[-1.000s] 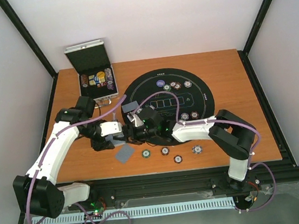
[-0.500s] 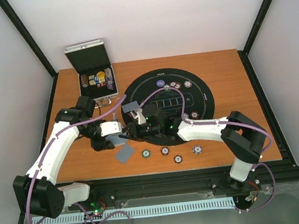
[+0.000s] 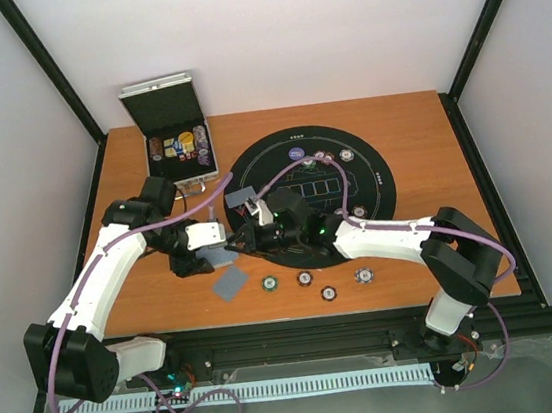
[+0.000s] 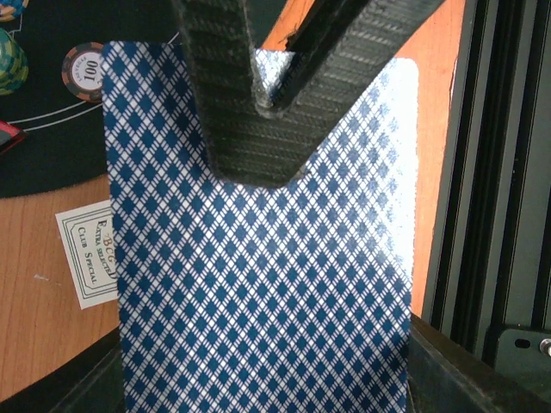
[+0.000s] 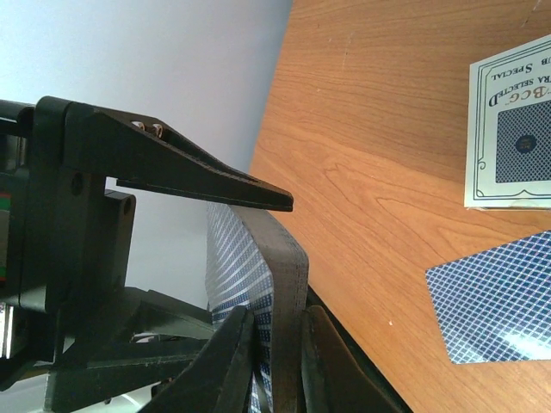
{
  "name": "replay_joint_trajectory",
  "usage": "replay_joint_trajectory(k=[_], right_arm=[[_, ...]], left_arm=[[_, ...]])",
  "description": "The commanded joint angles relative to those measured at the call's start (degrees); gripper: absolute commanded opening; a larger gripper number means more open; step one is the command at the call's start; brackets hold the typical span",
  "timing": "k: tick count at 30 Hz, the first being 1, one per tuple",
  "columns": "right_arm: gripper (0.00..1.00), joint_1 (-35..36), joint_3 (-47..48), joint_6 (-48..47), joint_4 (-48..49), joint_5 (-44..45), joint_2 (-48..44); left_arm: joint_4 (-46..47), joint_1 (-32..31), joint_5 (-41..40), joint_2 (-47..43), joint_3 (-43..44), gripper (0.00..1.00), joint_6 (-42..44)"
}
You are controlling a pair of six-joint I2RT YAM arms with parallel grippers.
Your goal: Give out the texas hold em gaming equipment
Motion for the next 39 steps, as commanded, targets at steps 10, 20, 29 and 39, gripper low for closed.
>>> replay_joint_trajectory(k=[10, 20, 29, 39], right_arm=[[0.13, -1.8, -1.6, -2.0, -2.8, 0.2, -2.5], [0.3, -1.8, -0.9, -1.4, -1.5, -1.2, -1.5], [0.31, -1.4, -0.2, -1.0, -1.3, -2.4, -0.1], [0.12, -0.6, -0.4, -0.1, 0.5, -3.7, 1.0]], left_arm=[[-1.2, 0.0, -0.7, 0.6, 1.1, 0.01, -0.6], [-1.6, 0.0, -0.7, 0.5, 1.5, 0.01, -0.7], [-1.8, 0.0, -1.0, 0.7, 1.7, 0.01, -0.8], [-1.6, 0.0, -1.7, 0.8, 1.6, 0.01, -0.7]])
